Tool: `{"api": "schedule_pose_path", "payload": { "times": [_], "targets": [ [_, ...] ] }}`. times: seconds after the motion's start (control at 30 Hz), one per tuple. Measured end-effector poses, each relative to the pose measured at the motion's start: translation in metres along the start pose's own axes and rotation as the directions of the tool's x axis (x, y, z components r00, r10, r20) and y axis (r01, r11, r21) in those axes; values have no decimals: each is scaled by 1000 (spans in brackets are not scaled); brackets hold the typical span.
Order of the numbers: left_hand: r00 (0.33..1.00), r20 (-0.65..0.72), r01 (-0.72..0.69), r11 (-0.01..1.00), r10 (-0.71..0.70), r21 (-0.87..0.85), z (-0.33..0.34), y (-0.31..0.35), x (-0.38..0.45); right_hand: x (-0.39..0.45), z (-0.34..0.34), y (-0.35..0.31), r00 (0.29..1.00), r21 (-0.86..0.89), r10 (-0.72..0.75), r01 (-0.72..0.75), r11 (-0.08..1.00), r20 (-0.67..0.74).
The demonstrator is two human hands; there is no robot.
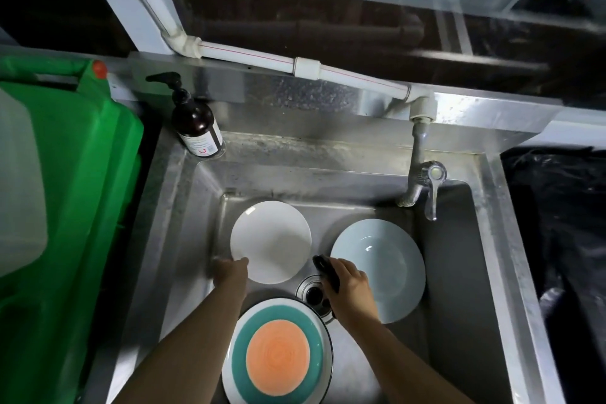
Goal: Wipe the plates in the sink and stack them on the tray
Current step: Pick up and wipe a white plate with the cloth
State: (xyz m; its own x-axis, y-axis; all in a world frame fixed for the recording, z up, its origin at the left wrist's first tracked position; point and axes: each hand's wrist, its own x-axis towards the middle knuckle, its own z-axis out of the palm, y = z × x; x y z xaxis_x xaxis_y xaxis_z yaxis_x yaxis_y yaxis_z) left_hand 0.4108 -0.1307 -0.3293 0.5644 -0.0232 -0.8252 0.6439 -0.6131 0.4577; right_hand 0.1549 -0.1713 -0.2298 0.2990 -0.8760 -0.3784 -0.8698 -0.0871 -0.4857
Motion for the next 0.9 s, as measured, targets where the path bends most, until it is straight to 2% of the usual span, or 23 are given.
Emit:
{"api": "schedule_pose_path", "payload": {
  "times": [0.1, 0.27, 0.4, 0.53, 0.63, 0.8, 0.9],
  "targets": [
    [995, 90, -54, 995, 47, 82, -2, 0, -4, 1, -2, 3, 1000, 1, 1, -1, 1000, -11],
    [971, 225, -70, 995, 84, -68, -16, 17, -55, -10, -16, -4, 1000, 9, -5, 5, 1000, -15],
    [965, 251, -63, 995, 82, -83, -25, 21, -85, -23, -35, -15, 999, 32, -22, 23, 999, -34],
    [954, 265, -142, 990, 140, -9, -47, 21, -135, -39, -66, -35, 999, 48, -32, 34, 998, -32],
    [925, 342, -179, 984, 162, 17, -71, 19, -186, -60, -96, -56, 998, 56, -67, 67, 996, 7],
    [874, 441, -197, 978, 205, -66, -104, 16, -286, -103, -136, -82, 990, 117, -141, 137, 984, 26],
    [824, 494, -243, 961, 278, -136, -116, 14, -341, -130, -158, -97, 967, -1, -252, 252, 968, 25]
  ]
}}
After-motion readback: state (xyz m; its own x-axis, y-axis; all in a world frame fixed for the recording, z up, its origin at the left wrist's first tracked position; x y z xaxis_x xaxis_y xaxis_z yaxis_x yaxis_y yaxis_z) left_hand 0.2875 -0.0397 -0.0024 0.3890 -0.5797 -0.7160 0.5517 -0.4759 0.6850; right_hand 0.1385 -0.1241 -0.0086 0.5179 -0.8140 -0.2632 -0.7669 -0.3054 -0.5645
